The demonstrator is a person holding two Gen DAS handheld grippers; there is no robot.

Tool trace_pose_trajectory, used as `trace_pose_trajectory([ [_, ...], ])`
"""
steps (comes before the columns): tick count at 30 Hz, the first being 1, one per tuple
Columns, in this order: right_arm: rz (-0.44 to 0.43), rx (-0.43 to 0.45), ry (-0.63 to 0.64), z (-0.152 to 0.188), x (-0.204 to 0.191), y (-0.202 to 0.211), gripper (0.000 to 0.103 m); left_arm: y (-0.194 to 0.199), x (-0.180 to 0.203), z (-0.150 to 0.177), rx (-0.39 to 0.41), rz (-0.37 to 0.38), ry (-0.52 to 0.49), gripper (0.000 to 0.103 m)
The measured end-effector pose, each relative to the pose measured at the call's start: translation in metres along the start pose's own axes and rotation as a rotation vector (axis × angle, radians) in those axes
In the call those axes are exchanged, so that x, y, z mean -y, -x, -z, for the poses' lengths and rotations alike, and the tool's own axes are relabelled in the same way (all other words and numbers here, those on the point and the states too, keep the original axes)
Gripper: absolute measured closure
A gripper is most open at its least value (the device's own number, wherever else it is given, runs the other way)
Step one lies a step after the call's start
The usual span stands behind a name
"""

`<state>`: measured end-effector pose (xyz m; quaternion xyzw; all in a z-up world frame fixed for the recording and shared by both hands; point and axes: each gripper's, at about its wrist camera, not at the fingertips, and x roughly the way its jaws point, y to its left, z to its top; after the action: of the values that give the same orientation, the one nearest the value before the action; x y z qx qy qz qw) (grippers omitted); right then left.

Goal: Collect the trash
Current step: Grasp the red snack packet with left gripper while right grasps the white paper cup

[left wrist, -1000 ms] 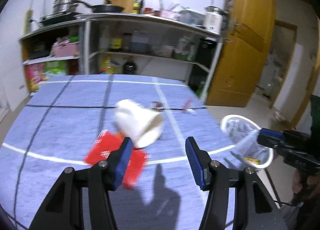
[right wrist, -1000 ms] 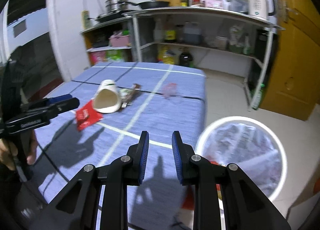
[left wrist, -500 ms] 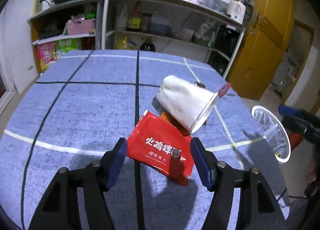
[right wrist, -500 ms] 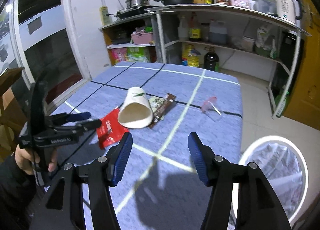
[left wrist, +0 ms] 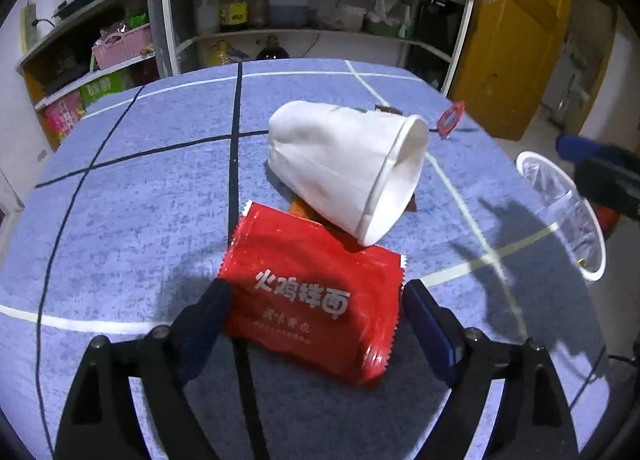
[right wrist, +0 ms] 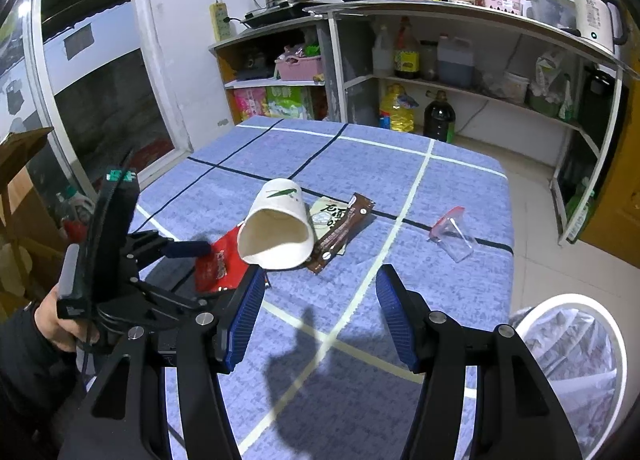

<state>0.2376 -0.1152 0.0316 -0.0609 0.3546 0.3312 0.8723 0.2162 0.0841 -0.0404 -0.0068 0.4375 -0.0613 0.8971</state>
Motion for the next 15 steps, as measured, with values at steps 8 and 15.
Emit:
trace_pose_trajectory([
  [8,-0.003,-0.008,0.002,-0.006,-0.003,-0.004,0.044,0.009,-0.01,0.007,0.023,-0.096,0.0,0.074],
  [15,-0.029,-0.029,0.043,-0.027,-0.026,-0.023,0.044,0.023,-0.031,0.015,0.058,-0.078,0.078,0.091],
])
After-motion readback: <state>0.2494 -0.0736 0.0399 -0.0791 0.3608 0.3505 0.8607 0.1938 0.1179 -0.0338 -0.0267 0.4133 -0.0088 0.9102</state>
